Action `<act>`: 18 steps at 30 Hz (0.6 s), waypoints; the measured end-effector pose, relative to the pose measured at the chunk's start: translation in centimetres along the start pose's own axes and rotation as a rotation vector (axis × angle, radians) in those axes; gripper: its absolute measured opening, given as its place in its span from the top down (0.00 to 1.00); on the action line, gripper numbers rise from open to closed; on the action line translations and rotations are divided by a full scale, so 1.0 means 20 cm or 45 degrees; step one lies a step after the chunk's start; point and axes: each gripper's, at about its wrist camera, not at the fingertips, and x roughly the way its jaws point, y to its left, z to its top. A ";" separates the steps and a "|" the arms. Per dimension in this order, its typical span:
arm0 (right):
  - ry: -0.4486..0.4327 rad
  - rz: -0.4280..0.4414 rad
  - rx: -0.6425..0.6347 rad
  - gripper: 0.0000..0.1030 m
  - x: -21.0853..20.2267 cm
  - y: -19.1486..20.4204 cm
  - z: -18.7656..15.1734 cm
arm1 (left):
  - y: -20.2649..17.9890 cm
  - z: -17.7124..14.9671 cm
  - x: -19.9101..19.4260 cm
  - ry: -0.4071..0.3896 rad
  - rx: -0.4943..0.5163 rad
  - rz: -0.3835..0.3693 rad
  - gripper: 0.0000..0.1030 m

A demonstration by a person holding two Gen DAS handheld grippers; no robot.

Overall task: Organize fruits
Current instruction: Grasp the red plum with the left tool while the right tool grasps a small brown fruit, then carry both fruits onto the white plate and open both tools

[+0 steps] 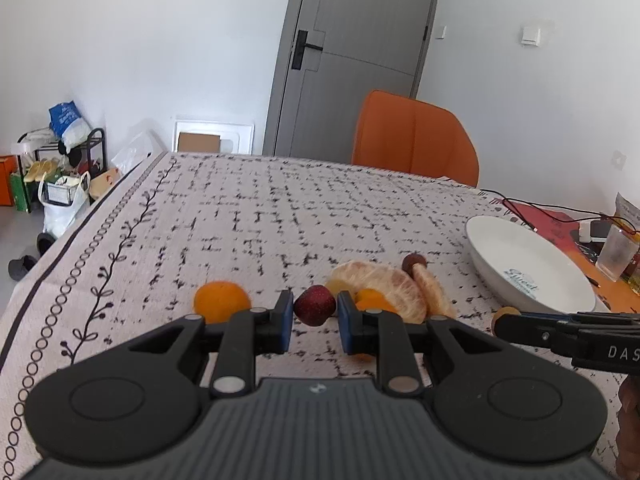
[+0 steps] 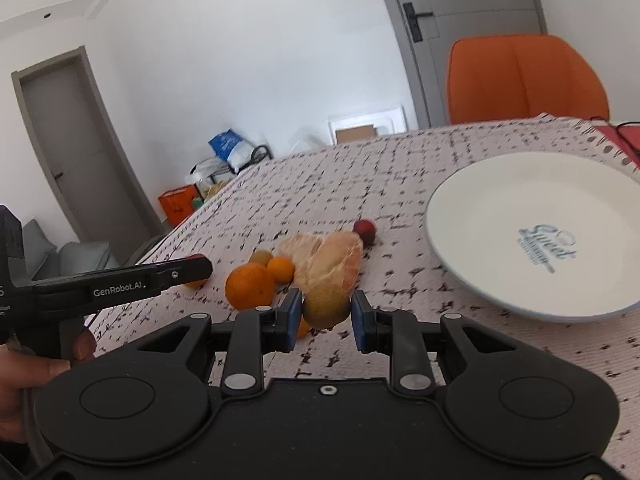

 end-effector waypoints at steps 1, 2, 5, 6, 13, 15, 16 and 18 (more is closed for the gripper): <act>-0.011 -0.010 -0.001 0.76 -0.01 -0.01 0.00 | -0.01 0.01 -0.01 -0.005 0.006 -0.003 0.79; -0.020 -0.017 -0.001 0.76 -0.02 -0.01 0.01 | -0.03 0.01 -0.01 -0.011 0.012 -0.006 0.79; -0.045 -0.032 0.015 0.76 -0.05 -0.04 0.02 | -0.07 0.03 -0.02 -0.026 0.039 -0.015 0.79; -0.054 -0.039 0.020 0.76 -0.06 -0.05 0.02 | -0.09 0.03 -0.02 -0.030 0.049 -0.021 0.79; -0.104 -0.079 0.051 0.76 -0.14 -0.13 0.03 | -0.21 0.04 0.01 -0.033 0.090 -0.073 0.79; -0.111 -0.095 0.056 0.76 -0.16 -0.16 0.03 | -0.24 0.04 0.03 -0.030 0.098 -0.086 0.79; -0.113 -0.105 0.056 0.76 -0.17 -0.17 0.03 | -0.26 0.05 0.05 -0.027 0.102 -0.095 0.79; -0.116 -0.118 0.063 0.76 -0.18 -0.21 0.03 | -0.30 0.04 0.07 -0.022 0.113 -0.111 0.79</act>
